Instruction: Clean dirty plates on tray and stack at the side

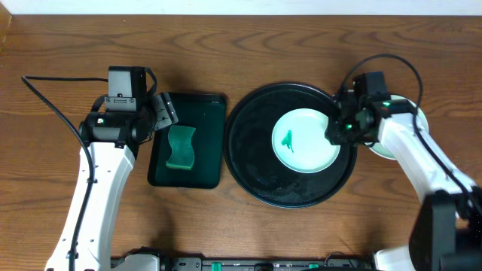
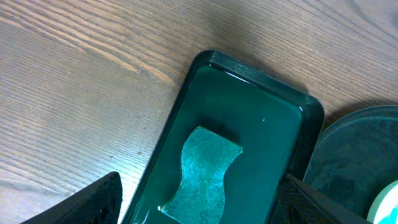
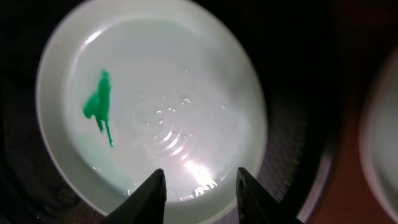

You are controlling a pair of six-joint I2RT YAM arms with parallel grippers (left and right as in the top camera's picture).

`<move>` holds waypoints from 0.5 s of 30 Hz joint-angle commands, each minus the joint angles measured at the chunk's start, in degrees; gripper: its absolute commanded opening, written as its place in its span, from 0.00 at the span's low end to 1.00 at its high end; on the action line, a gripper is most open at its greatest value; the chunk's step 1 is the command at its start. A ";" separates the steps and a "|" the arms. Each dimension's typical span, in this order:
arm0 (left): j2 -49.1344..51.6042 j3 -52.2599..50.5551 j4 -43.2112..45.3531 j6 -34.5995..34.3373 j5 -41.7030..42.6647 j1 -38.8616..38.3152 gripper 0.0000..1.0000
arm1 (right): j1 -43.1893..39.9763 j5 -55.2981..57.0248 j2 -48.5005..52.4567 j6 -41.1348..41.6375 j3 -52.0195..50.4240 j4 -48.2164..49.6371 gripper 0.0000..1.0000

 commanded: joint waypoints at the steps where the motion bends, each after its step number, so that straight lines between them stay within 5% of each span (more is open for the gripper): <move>1: -0.04 0.92 -0.11 -0.09 -0.74 0.15 0.80 | -0.61 5.90 -1.99 2.27 0.96 -1.25 0.35; 6: -0.04 0.92 -0.11 -0.09 -0.74 0.15 0.80 | -0.90 6.45 -0.02 2.25 0.55 -1.53 0.32; 11: -0.04 0.92 -0.11 -0.09 -0.74 0.15 0.80 | -0.87 6.60 4.42 2.25 0.42 -0.42 0.16; 15: -0.04 0.92 -0.11 -0.09 -0.74 0.15 0.80 | -0.98 7.89 6.69 2.25 0.42 0.17 0.15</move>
